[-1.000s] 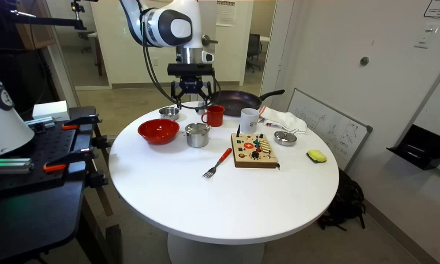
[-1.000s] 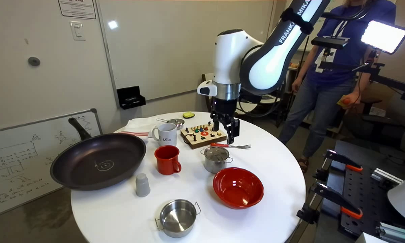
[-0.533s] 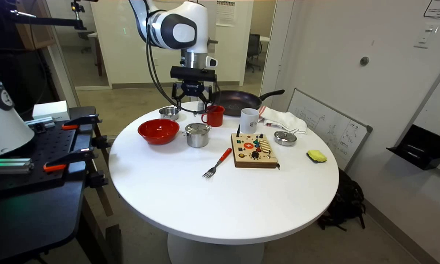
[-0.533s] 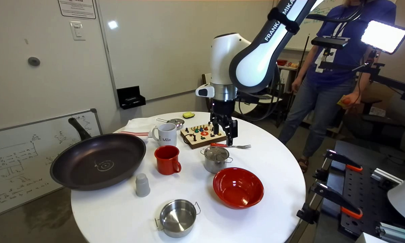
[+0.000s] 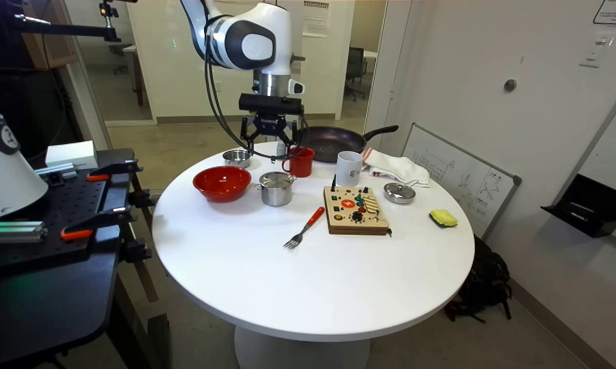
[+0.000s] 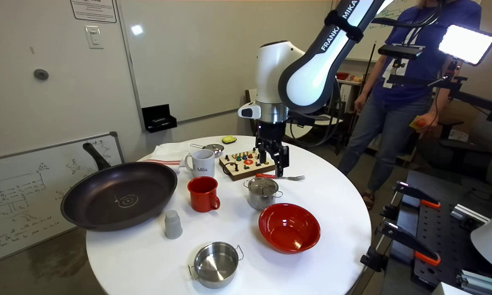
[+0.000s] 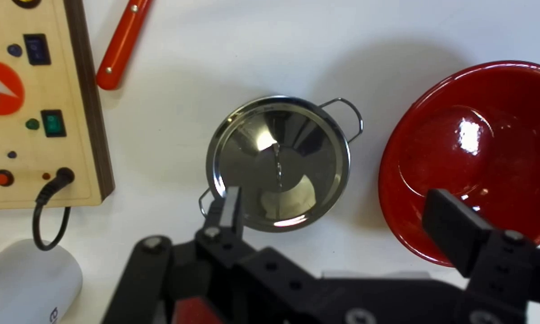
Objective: Pick up the lid from the pot and put it on the table, then pick up the folk and put it in the in the pot
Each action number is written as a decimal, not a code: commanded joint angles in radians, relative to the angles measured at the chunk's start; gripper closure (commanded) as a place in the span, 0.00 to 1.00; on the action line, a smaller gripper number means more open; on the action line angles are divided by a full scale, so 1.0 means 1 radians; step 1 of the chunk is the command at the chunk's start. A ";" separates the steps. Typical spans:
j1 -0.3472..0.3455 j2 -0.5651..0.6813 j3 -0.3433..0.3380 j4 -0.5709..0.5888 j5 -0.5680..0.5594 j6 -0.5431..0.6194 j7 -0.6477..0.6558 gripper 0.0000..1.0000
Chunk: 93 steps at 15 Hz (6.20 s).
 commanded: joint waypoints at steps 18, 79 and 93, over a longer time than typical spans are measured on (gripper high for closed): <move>0.035 0.099 -0.038 0.067 0.110 0.018 -0.234 0.00; 0.176 0.139 -0.131 0.231 -0.015 -0.101 -0.193 0.93; 0.211 0.060 -0.254 0.266 -0.165 -0.233 -0.005 0.93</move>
